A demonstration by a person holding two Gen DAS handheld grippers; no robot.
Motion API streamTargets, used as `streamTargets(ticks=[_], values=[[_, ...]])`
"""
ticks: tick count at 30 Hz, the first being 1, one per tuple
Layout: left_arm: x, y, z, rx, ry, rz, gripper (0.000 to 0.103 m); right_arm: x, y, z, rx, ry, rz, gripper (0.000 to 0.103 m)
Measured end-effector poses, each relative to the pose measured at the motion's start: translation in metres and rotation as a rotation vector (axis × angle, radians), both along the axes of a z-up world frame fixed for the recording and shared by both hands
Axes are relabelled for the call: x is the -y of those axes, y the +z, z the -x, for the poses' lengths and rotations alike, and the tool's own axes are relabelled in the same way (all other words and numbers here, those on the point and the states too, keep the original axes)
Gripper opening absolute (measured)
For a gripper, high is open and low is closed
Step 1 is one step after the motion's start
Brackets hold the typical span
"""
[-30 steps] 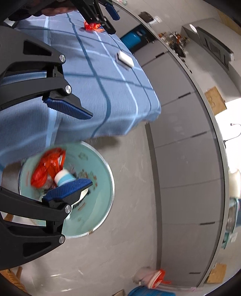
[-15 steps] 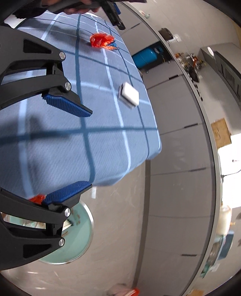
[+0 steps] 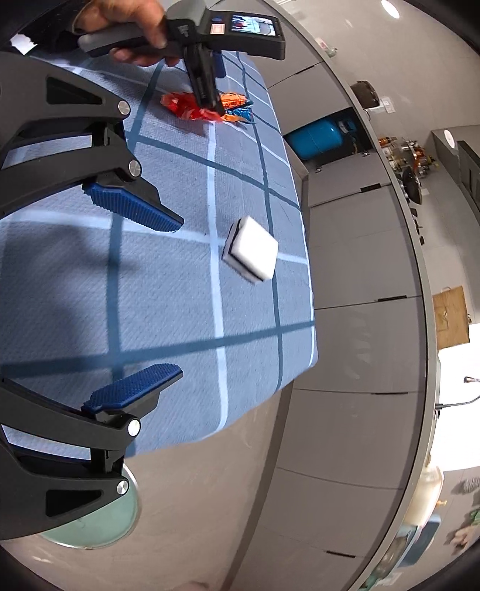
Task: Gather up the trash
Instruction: 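Grasp the orange-blue wrapper with the left gripper while the right grasps the white sponge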
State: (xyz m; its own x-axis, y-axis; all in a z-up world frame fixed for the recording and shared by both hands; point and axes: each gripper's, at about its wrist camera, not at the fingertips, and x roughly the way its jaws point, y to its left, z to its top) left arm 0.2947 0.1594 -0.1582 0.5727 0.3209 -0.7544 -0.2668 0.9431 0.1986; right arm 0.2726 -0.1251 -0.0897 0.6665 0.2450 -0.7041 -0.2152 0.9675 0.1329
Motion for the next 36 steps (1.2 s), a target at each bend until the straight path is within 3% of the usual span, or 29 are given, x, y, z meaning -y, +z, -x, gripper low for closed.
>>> streamTargets(ticks=[2,3,11,15,18,20,22,28,31,34,35,36], values=[[0.0,-0.004,-0.002,-0.014,-0.027,0.037,0.043,-0.011,0.0,-0.009,0.003,0.003,0.015,0.084],[0.001,-0.005,-0.002,-0.014,-0.031,0.036,0.038,-0.017,-0.001,-0.014,0.004,0.008,0.019,0.085],[0.002,0.0,0.004,0.018,-0.079,0.015,0.027,-0.066,-0.01,-0.062,-0.022,0.033,0.021,0.085],[0.004,0.01,0.005,0.048,-0.089,-0.021,0.024,-0.089,-0.017,-0.087,-0.032,0.0,0.042,0.088],[0.002,0.013,0.004,0.053,-0.096,-0.021,0.016,-0.097,-0.023,-0.099,-0.041,-0.037,0.059,0.088],[0.001,0.013,0.002,0.048,-0.098,-0.011,0.016,-0.1,-0.028,-0.108,-0.053,-0.048,0.056,0.087],[0.001,0.01,0.001,0.039,-0.106,0.0,0.015,-0.1,-0.033,-0.112,-0.075,-0.045,0.045,0.071],[-0.002,0.002,-0.001,0.014,-0.091,0.018,0.017,-0.09,-0.033,-0.109,-0.076,-0.05,0.045,0.047],[0.0,-0.002,-0.003,0.006,-0.083,0.012,0.027,-0.087,-0.033,-0.107,-0.084,-0.038,0.047,0.045],[0.001,-0.005,-0.004,-0.006,-0.074,0.011,0.048,-0.086,-0.032,-0.107,-0.07,-0.03,0.041,0.048],[0.0,-0.006,-0.004,-0.01,-0.073,0.016,0.05,-0.086,-0.031,-0.107,-0.065,-0.029,0.033,0.051],[0.0,-0.007,-0.003,-0.012,-0.073,0.017,0.05,-0.087,-0.031,-0.107,-0.063,-0.026,0.024,0.066]])
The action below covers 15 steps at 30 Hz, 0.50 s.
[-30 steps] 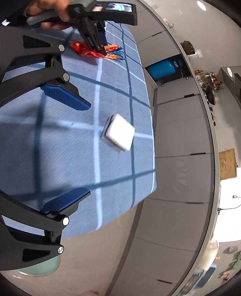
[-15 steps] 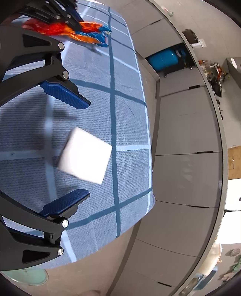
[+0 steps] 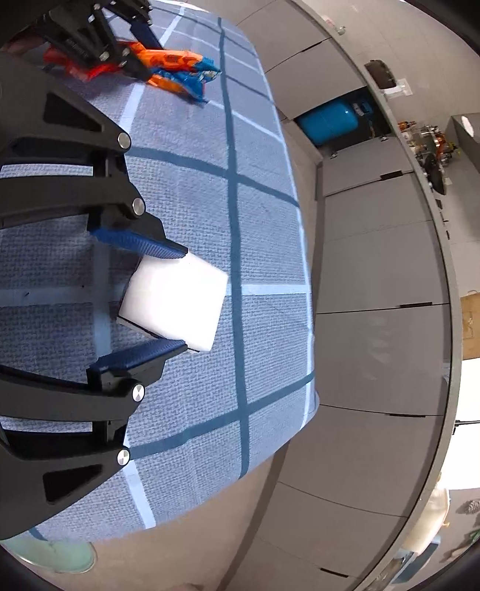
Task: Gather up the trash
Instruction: 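Grasp the orange-blue wrapper with the left gripper while the right grasps the white sponge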
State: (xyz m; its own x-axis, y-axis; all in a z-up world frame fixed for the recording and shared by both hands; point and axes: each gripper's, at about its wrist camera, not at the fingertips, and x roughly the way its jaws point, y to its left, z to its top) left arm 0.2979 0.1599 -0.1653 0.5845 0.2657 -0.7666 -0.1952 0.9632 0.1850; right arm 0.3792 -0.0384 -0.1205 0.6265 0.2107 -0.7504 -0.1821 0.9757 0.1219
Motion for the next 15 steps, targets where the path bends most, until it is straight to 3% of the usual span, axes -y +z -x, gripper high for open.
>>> streamTargets(ticks=[1,3,6,13,14,15], values=[[0.0,-0.001,0.0,-0.002,0.0,-0.001,0.05,0.0,0.001,0.001,0.01,-0.001,-0.009,0.077],[0.0,-0.003,0.0,-0.006,-0.001,0.003,0.049,-0.002,0.001,0.001,0.018,0.002,-0.001,0.079],[0.001,-0.005,0.0,-0.015,-0.023,0.025,0.033,-0.004,-0.003,-0.004,0.002,-0.014,0.034,0.079],[0.002,-0.005,0.0,-0.001,-0.041,0.042,0.027,0.001,-0.009,-0.011,-0.016,-0.033,0.03,0.078],[0.002,-0.004,0.001,0.001,-0.043,0.044,0.027,0.001,-0.01,-0.011,-0.023,-0.03,0.021,0.076],[0.002,-0.003,0.001,0.003,-0.045,0.047,0.027,0.001,-0.011,-0.012,-0.03,-0.024,0.013,0.067]])
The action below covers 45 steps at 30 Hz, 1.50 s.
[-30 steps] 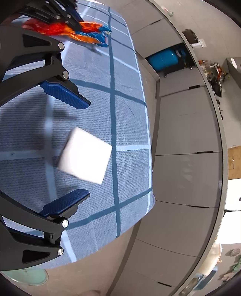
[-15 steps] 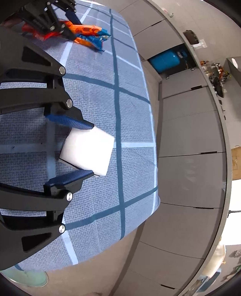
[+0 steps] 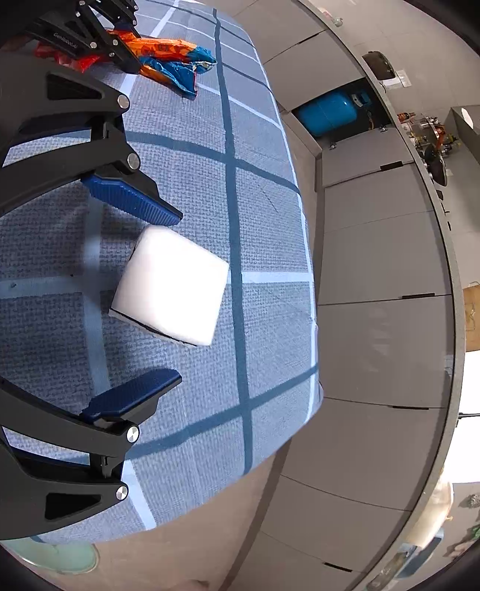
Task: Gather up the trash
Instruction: 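Grasp the orange-blue wrapper with the left gripper while the right grasps the white sponge, then carry the wrapper and sponge over the basin and open both grippers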
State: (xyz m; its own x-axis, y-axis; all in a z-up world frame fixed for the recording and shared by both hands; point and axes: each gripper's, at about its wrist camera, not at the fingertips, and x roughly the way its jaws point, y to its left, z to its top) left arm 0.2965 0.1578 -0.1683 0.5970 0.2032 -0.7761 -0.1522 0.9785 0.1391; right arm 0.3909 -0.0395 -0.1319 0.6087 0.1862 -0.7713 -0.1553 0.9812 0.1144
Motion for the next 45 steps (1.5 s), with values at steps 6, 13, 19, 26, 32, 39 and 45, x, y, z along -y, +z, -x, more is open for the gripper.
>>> streamTargets(ticks=[6,13,19,26,32,39,45], values=[[0.002,0.006,0.006,0.018,-0.009,-0.002,0.026,-0.004,0.002,0.007,0.006,0.036,0.003,0.054],[0.017,0.027,0.02,0.068,-0.039,-0.033,0.026,0.006,0.02,0.031,0.063,0.045,-0.021,0.053],[0.034,0.042,0.029,0.092,-0.072,-0.047,0.026,0.028,0.038,0.062,0.101,0.051,-0.04,0.053],[0.079,0.056,0.041,0.122,-0.156,-0.057,0.026,0.066,0.061,0.108,0.143,0.025,-0.058,0.053],[0.119,0.065,0.05,0.139,-0.236,-0.065,0.026,0.098,0.07,0.137,0.16,-0.012,-0.07,0.053],[0.164,0.069,0.059,0.145,-0.329,-0.077,0.026,0.135,0.072,0.161,0.165,-0.066,-0.072,0.053],[0.197,0.064,0.062,0.138,-0.4,-0.084,0.026,0.172,0.067,0.176,0.158,-0.129,-0.067,0.053]])
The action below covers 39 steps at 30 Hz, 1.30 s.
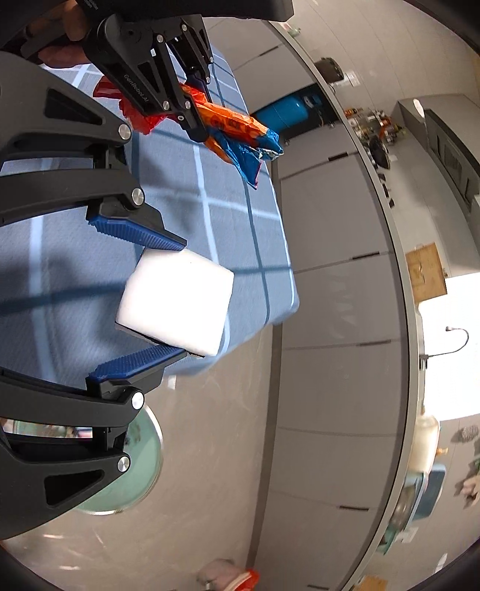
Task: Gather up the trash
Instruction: 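Carry the wrapper and sponge over the basin and open both grippers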
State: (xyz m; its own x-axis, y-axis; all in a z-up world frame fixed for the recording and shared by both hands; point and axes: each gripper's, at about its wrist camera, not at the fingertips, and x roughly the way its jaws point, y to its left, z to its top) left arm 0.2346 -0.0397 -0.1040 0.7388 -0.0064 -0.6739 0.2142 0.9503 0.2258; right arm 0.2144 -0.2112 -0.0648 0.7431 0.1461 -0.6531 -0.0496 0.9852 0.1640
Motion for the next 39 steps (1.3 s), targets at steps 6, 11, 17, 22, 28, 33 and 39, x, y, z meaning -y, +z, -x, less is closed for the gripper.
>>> streamTargets(ticks=[6,11,17,22,28,33,39], values=[[0.034,-0.003,0.004,-0.004,-0.074,-0.017,0.026,0.035,-0.006,0.013,-0.011,-0.062,-0.006,0.053],[0.062,-0.007,0.007,-0.008,-0.125,-0.026,0.026,0.059,-0.01,0.021,-0.016,-0.105,-0.006,0.053],[0.091,-0.011,0.011,-0.016,-0.185,-0.035,0.026,0.091,-0.016,0.032,-0.024,-0.163,-0.009,0.053],[0.121,-0.013,0.016,-0.022,-0.242,-0.036,0.026,0.115,-0.022,0.04,-0.035,-0.21,-0.008,0.053],[0.153,-0.022,0.019,-0.046,-0.313,-0.021,0.026,0.139,-0.03,0.043,-0.049,-0.25,-0.008,0.054],[0.176,-0.033,0.02,-0.084,-0.362,-0.008,0.027,0.156,-0.038,0.042,-0.054,-0.276,-0.021,0.055],[0.192,-0.049,0.025,-0.113,-0.418,-0.015,0.05,0.174,-0.051,0.04,-0.058,-0.293,-0.068,0.063]])
